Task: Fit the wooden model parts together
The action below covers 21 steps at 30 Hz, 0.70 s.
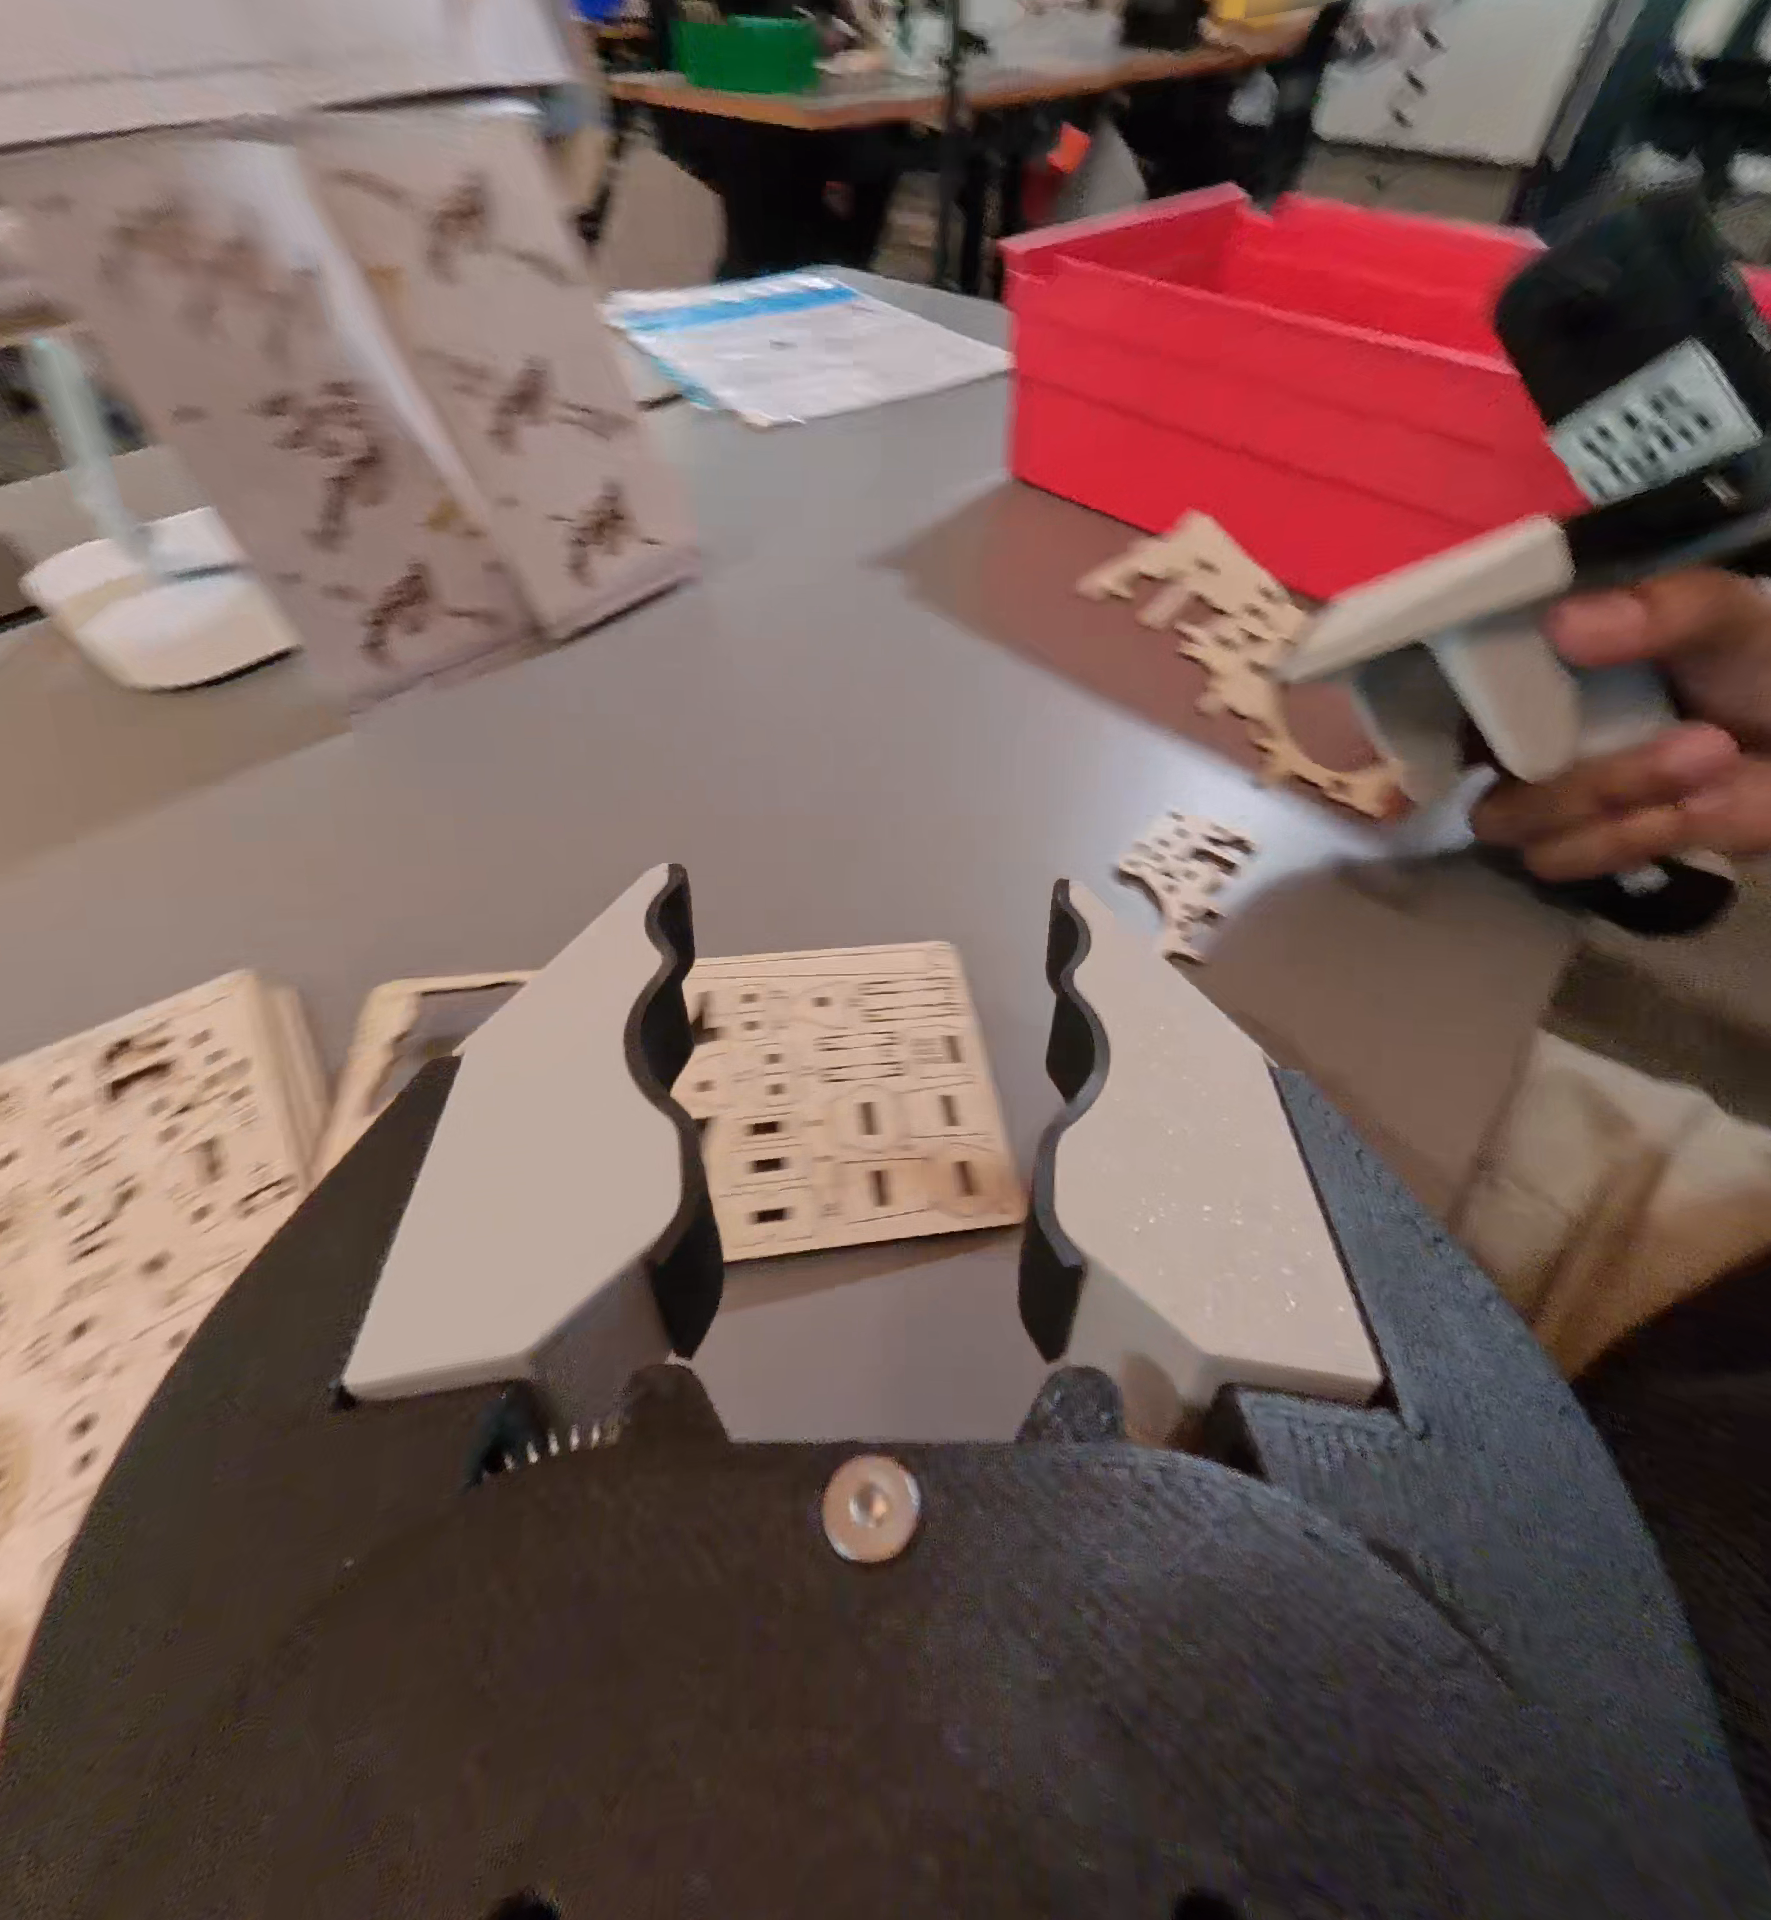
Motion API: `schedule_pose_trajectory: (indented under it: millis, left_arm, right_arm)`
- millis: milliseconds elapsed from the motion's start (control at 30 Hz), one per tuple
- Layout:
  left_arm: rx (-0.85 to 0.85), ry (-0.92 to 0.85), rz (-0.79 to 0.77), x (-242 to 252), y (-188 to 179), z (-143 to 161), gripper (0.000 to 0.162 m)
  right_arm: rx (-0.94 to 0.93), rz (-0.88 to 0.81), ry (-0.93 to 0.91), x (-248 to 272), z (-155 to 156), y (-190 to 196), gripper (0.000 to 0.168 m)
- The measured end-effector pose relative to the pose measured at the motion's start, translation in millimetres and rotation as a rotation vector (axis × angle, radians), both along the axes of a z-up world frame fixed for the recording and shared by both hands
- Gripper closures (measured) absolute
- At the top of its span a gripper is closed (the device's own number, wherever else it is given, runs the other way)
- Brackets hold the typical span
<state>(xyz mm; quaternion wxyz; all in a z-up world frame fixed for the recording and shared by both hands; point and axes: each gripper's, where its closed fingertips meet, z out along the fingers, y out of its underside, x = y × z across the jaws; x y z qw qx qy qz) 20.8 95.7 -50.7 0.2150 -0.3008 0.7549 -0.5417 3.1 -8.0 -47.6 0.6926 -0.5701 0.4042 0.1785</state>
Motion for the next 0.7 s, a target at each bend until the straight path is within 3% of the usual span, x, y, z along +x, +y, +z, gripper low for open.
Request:
schedule_pose_trajectory:
  millis: [33,233,567,700]
  left_arm:
    - [0.037,-0.007,-0.043,-9.0,-14.6,-4.7,0.094]
    - [0.052,0.090,-0.205,-49.0,-74.2,-26.6,0.087]
    - [0.186,-0.140,-0.193,-53.7,-79.2,-17.1,0.101]
    - [0.217,-0.158,-0.185,-56.1,-82.8,-19.1,0.106]
  right_arm:
    - [0.004,0.001,0.006,-0.7,0.1,1.3,0.167]
    - [-0.034,-0.065,0.016,-1.4,-5.0,9.9,0.167]
    - [0.061,-0.097,0.125,-9.5,-3.3,22.6,0.167]
    - [0.116,-0.101,0.209,-7.9,-7.0,21.7,0.167]
